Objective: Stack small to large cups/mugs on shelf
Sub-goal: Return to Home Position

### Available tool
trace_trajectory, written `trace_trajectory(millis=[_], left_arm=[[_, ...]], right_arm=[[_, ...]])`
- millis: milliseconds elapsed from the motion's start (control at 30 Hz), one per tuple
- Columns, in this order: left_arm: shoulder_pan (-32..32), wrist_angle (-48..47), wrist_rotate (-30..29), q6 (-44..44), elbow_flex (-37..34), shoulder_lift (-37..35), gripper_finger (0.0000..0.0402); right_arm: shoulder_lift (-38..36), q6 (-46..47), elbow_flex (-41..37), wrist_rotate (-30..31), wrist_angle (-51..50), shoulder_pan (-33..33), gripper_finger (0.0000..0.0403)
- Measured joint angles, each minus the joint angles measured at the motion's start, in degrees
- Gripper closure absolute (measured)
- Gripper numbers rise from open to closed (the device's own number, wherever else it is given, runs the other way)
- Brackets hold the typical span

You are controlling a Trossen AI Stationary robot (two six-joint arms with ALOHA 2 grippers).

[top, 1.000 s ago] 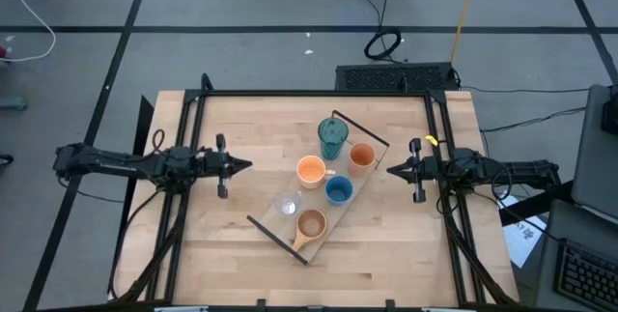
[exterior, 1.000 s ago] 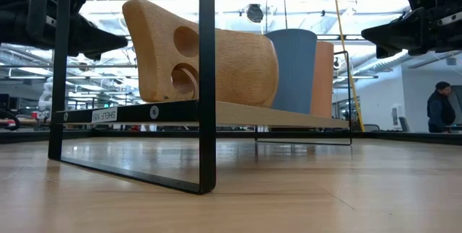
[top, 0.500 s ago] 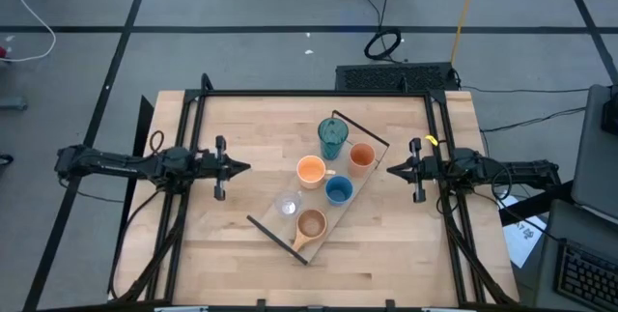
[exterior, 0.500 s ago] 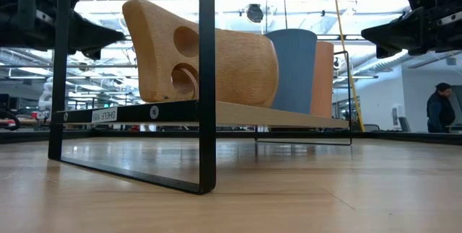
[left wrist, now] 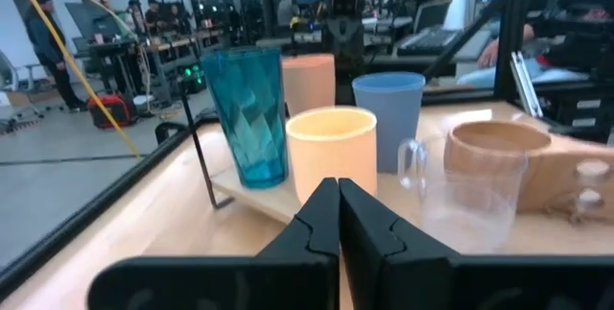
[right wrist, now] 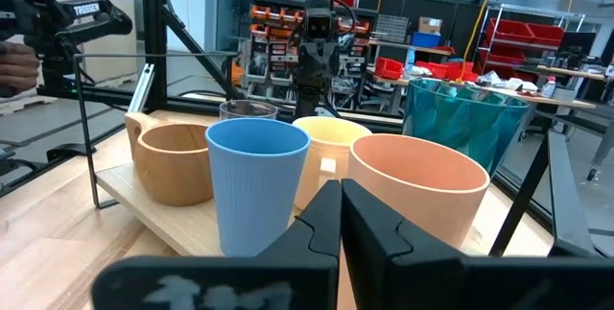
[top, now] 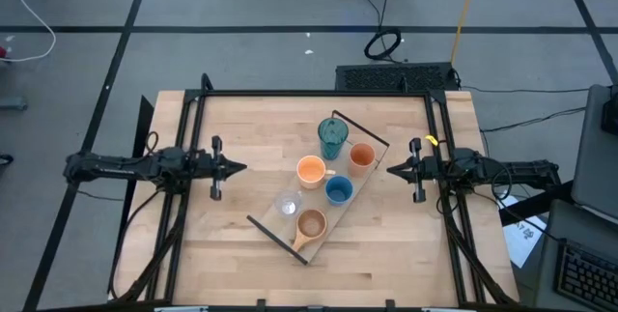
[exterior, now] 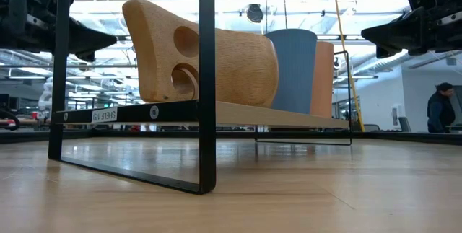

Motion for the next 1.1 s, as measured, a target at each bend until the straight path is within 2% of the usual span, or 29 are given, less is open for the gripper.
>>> trace_trajectory(millis=[400, 1100], left_arm=[[0.00, -7.62, -0.31, -0.66, 0.10, -6.44, 0.0399], [0.02, -8.11, -0.02, -0.84, 0.13, -6.69, 0.0393]], right_arm=[[0.00, 0.00, 0.00, 0.00, -0.02, 0.01, 0.0403], [0.00, 0.01, 0.00, 0.00, -0.06, 0.01, 0.0403]])
